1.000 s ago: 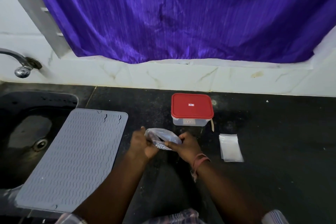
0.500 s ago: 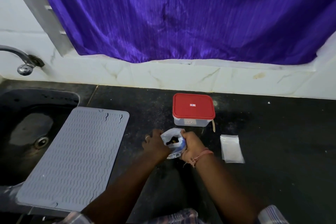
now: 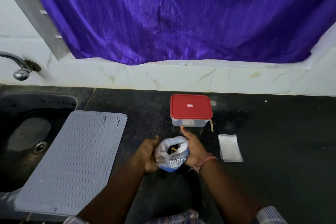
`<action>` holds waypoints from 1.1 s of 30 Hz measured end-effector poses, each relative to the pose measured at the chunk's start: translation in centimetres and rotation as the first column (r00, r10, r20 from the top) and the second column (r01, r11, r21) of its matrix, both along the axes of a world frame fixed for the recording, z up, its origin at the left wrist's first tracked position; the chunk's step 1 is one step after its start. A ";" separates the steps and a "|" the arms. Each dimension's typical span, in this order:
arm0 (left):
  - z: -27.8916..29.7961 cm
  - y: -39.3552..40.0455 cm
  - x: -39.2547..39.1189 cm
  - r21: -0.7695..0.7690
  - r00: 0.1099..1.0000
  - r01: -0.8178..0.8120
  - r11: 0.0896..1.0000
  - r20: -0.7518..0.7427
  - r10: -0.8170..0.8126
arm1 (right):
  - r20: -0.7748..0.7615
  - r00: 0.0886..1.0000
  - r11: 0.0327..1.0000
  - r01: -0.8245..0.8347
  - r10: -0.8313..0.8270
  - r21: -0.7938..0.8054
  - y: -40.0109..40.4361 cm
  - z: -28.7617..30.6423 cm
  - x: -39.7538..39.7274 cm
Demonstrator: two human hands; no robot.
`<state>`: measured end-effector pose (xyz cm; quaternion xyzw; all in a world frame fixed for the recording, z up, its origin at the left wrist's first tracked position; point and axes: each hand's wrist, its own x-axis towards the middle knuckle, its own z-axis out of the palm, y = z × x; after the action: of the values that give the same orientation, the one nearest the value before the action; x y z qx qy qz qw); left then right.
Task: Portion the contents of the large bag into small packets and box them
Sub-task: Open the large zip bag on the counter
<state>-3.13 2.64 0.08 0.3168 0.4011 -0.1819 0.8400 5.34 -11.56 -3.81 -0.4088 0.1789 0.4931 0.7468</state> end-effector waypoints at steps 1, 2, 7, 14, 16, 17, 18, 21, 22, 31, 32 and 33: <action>0.0 -0.1 0.0 0.117 0.996 0.082 0.990 0.026 -0.086 | -0.013 1.000 0.999 0.027 -0.027 0.030 0.0 0.2 0.0; -0.4 0.2 0.1 0.325 0.972 0.217 0.921 0.013 -0.233 | -0.031 0.999 0.997 0.043 -0.041 0.066 -0.1 0.2 0.1; -2.2 0.5 0.6 0.790 0.847 0.421 0.446 -0.166 -0.506 | -0.125 0.992 0.993 0.046 -0.032 0.108 -0.2 -0.8 -0.2; -3.0 0.6 0.6 0.560 0.991 -0.092 0.823 0.134 0.019 | 0.360 0.920 0.963 0.224 -0.157 -0.150 0.9 -1.6 -0.3; -3.1 0.6 0.9 0.535 0.982 -0.139 0.833 0.180 0.049 | 0.469 0.881 0.949 0.201 -0.067 -0.241 0.9 -1.2 -0.3; -3.2 0.4 1.0 0.546 0.982 -0.156 0.823 0.178 0.068 | 0.451 0.892 0.942 0.165 -0.016 -0.293 1.0 -1.1 -0.5; -3.5 0.2 1.1 0.570 0.985 -0.158 0.807 0.152 0.086 | 0.402 0.915 0.927 0.125 0.030 -0.353 1.4 -1.6 -0.7; -4.8 -0.5 1.6 0.690 0.999 -0.049 0.723 0.018 0.050 | 0.308 0.949 0.853 0.106 0.066 -0.512 2.8 -2.8 -0.8; -5.1 -0.5 1.5 0.716 0.999 0.001 0.698 -0.024 0.023 | 0.353 0.933 0.824 0.150 0.065 -0.547 3.1 -3.0 -0.5; -4.4 1.3 0.2 0.952 0.941 0.265 0.155 -0.220 -0.259 | 0.599 0.668 0.806 -0.004 0.442 -0.591 2.2 -2.7 -0.7; -4.3 1.4 0.2 0.960 0.949 0.250 0.124 -0.217 -0.231 | 0.604 0.647 0.795 -0.005 0.465 -0.607 2.2 -2.5 -0.8; -4.1 1.4 0.2 0.966 0.954 0.235 0.108 -0.207 -0.219 | 0.603 0.636 0.779 0.004 0.482 -0.627 2.2 -2.9 -0.6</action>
<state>-2.94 4.07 -4.01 0.8418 0.3739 -0.0045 0.3892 4.77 -9.31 -6.67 -0.7975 -0.0571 0.3062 0.5167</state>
